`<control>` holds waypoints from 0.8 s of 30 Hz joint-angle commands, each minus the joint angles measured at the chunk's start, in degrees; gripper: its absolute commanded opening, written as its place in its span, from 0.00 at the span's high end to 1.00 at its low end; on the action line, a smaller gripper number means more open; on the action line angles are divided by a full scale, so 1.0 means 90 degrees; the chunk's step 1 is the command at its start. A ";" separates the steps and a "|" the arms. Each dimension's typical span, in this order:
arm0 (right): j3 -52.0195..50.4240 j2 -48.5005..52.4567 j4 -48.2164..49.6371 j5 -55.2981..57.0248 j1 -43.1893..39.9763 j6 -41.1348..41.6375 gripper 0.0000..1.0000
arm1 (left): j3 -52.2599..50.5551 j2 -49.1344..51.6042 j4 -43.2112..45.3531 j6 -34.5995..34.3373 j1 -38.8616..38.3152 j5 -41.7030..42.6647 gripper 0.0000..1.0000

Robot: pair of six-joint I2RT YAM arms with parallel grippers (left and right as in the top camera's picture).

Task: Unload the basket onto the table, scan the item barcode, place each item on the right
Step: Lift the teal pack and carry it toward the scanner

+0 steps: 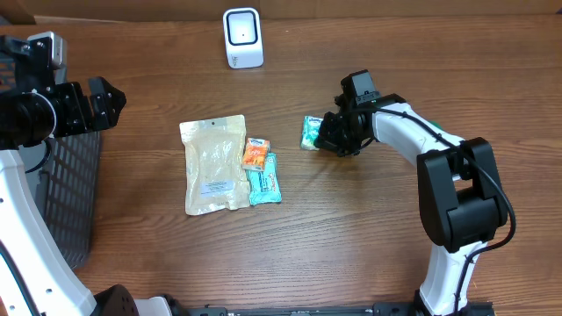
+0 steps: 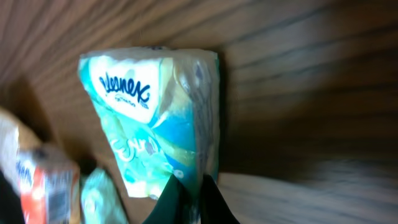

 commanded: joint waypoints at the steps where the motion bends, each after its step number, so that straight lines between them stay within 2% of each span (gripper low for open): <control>1: 0.0100 -0.0199 -0.0199 -0.1375 -0.0148 -0.1542 0.96 | 0.0039 -0.0131 0.0019 0.0168 0.0010 0.0090 0.01; 4: 0.0282 -0.0544 -0.0831 -0.2565 -0.0427 -0.2948 0.96 | 0.0039 -0.0131 0.0019 0.0168 0.0010 0.0090 0.00; 6: 0.0379 -0.0770 -0.1282 -0.3230 -0.0631 -0.3570 0.96 | 0.0039 -0.0131 0.0017 0.0168 0.0010 0.0090 0.01; 10: 0.0432 -0.1173 -0.2016 -0.4240 -0.0984 -0.4206 0.96 | 0.0039 -0.0131 0.0017 0.0168 0.0010 0.0090 0.00; 16: 0.0432 -0.1508 -0.2701 -0.5221 -0.1178 -0.4670 0.96 | 0.0039 -0.0131 0.0019 0.0168 0.0010 0.0090 0.00; 24: 0.0435 -0.2181 -0.2951 -0.5078 -0.1180 -0.4646 0.96 | 0.0039 -0.0131 0.0019 0.0168 0.0010 0.0092 0.00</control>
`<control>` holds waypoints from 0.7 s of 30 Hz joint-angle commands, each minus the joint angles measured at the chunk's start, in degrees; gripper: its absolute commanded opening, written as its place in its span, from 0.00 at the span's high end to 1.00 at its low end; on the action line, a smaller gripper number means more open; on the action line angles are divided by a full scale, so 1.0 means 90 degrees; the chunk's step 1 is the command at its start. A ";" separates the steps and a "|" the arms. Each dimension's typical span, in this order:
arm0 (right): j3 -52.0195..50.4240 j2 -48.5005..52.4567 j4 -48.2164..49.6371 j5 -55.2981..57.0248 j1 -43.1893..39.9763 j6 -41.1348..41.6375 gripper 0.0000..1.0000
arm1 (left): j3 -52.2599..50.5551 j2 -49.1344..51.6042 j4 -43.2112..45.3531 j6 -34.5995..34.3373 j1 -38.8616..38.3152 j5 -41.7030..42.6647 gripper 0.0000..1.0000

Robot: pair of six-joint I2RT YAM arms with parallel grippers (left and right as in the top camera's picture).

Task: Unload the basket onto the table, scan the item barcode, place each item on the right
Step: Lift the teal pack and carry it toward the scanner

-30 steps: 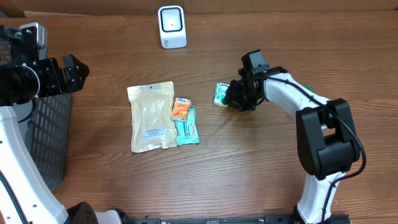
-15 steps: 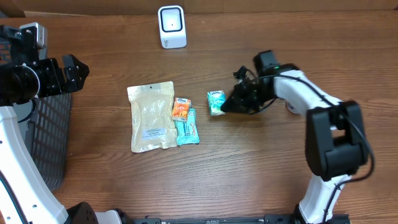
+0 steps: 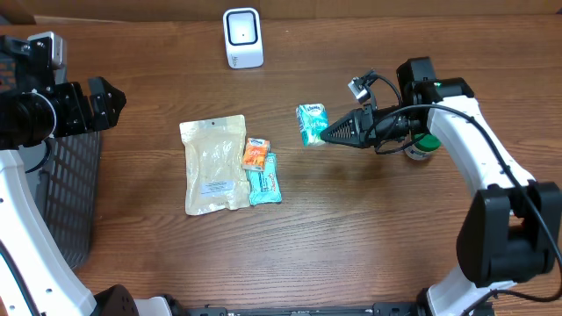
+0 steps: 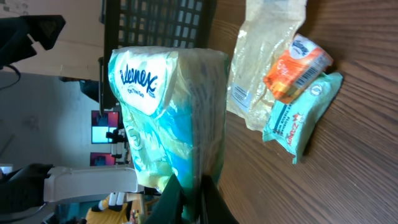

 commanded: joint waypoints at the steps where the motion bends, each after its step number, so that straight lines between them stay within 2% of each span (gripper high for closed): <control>1: 0.0124 -0.0627 -0.0024 -0.0202 -0.0015 -0.0143 0.96 | 0.0039 -0.0131 0.0017 0.0168 0.0010 0.0090 0.00; 6: 0.0180 -0.0976 -0.0029 0.0044 -0.0010 0.0384 0.96 | 0.0039 -0.0131 0.0017 0.0168 0.0010 0.0090 0.01; 11: 0.0799 -0.0988 -0.0061 0.1081 0.0202 0.1260 0.96 | 0.0039 -0.0131 0.0019 0.0168 0.0010 0.0090 0.00; 17: 0.2565 -0.0911 -0.0078 0.3517 0.0976 0.2217 0.96 | 0.0039 -0.0131 0.0017 0.0168 0.0010 0.0090 0.00; 21: 0.3849 -0.0503 -0.0039 0.5950 0.1802 0.2531 0.96 | 0.0039 -0.0131 0.0017 0.0168 0.0010 0.0090 0.00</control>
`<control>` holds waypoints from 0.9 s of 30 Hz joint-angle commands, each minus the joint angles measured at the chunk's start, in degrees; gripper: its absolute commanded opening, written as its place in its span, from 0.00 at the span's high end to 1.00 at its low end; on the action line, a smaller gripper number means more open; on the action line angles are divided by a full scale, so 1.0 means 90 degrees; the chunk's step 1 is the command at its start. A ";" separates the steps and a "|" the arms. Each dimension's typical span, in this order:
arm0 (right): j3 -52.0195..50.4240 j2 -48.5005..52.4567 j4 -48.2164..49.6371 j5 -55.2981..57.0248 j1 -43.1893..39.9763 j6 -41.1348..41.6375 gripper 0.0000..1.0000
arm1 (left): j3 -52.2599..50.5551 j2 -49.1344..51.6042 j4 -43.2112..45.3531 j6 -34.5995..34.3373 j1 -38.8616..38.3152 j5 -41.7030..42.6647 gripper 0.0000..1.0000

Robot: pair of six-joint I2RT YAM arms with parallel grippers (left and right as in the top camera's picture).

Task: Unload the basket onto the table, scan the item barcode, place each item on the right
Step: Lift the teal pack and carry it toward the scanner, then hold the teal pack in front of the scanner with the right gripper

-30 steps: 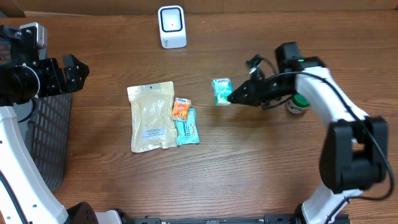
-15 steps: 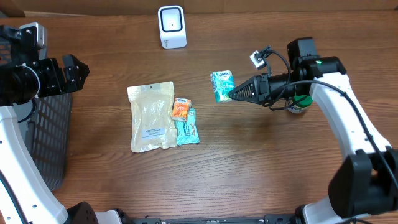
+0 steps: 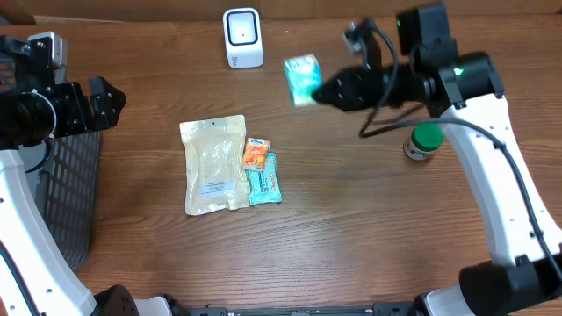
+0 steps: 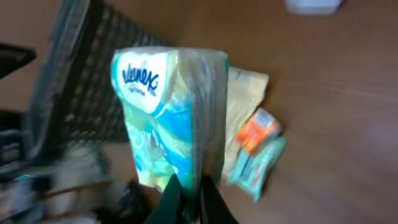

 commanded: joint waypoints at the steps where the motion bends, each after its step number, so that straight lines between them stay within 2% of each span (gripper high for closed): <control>1: 0.1037 0.0435 0.0097 0.2854 0.0692 0.0493 0.96 | 0.0039 -0.0131 0.0019 0.0168 0.0010 0.0092 0.01; 5: 0.1586 0.1166 0.0862 0.4959 0.1268 0.0379 0.96 | 0.0039 -0.0131 0.0019 0.0168 0.0010 0.0092 0.00; 13: 0.1581 0.2875 0.3252 0.6980 0.1615 -0.1438 0.96 | 0.0039 -0.0131 0.0022 0.0168 0.0010 0.0092 0.00; 18: 0.1581 0.3793 0.4886 0.7225 0.1649 -0.2834 0.96 | 0.0039 -0.0131 0.0022 0.0168 0.0010 0.0092 0.01; 22: 0.1581 0.4439 0.6142 0.7140 0.1688 -0.4520 0.96 | 0.0039 -0.0131 0.0019 0.0168 0.0010 0.0092 0.01; 24: 0.1579 0.4741 0.6538 0.6921 0.1695 -0.5452 0.96 | 0.0039 -0.0131 0.0022 0.0168 0.0010 0.0092 0.01; 27: 0.1579 0.5105 0.6938 0.6890 0.1719 -0.6326 0.96 | 0.0039 -0.0131 0.0022 0.0168 0.0010 0.0092 0.01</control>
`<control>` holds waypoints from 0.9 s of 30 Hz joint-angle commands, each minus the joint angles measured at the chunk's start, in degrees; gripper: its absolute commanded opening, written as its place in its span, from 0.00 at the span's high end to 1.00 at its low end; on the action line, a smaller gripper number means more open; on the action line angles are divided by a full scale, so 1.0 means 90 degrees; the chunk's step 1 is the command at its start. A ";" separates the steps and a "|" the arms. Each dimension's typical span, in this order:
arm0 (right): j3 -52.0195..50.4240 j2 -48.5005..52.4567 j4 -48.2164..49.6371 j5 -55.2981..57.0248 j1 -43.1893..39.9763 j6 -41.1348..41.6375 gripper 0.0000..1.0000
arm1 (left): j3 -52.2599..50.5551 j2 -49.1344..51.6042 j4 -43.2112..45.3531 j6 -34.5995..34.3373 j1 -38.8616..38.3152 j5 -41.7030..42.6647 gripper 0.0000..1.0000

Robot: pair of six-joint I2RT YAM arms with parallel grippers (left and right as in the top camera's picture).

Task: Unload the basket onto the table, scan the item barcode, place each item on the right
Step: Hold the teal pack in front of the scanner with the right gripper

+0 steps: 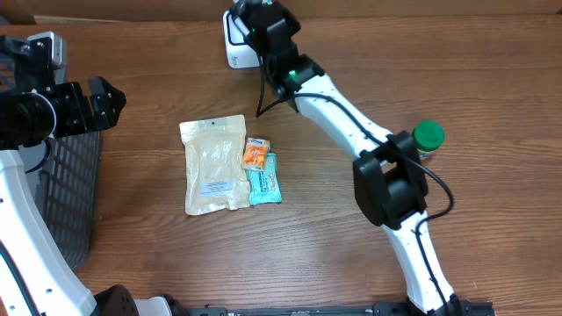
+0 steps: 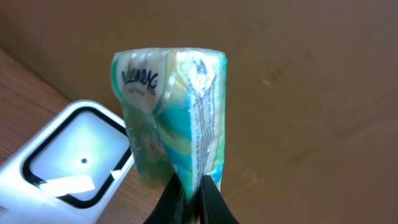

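Note:
My right gripper (image 2: 189, 200) is shut on the lower edge of a teal and white Kleenex tissue pack (image 2: 171, 112) and holds it upright. The white barcode scanner (image 2: 65, 155), with its black-framed window, sits just left of and below the pack. In the overhead view the right arm (image 1: 334, 92) reaches to the table's far edge and covers most of the scanner (image 1: 230, 48); the pack is hidden there. My left gripper (image 1: 107, 101) hangs open at the far left, over the basket, holding nothing.
A clear pouch (image 1: 213, 164), an orange packet (image 1: 255, 154) and a teal packet (image 1: 264, 179) lie together mid-table. A green-capped bottle (image 1: 428, 136) stands at the right. A black mesh basket (image 1: 61, 189) fills the left edge. A brown wall (image 2: 298, 81) rises behind the scanner.
My right gripper, still holding the tissue pack, has gone from right of the scanner to directly at it, near the table's far edge. The left arm has not moved.
My right gripper was shut on the tissue pack lying on the table right of the other packets. Then it held the pack raised and turned on its side, then higher and nearer the scanner. Now the pack is beside the scanner window.

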 commanded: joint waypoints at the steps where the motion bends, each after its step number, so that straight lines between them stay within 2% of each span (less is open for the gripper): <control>1: 0.0046 0.0505 0.0340 -0.0044 0.0075 -0.1902 0.96 | 0.0039 -0.0131 0.0019 0.0168 0.0010 0.0092 0.00; 4: 0.0041 0.0801 0.0454 -0.0070 0.0085 -0.2290 0.96 | 0.0039 -0.0131 0.0019 0.0168 0.0010 0.0092 0.00; 27: 0.0044 0.0787 0.0542 -0.0090 0.0146 -0.1994 0.96 | 0.0039 -0.0131 0.0019 0.0168 0.0010 0.0092 0.01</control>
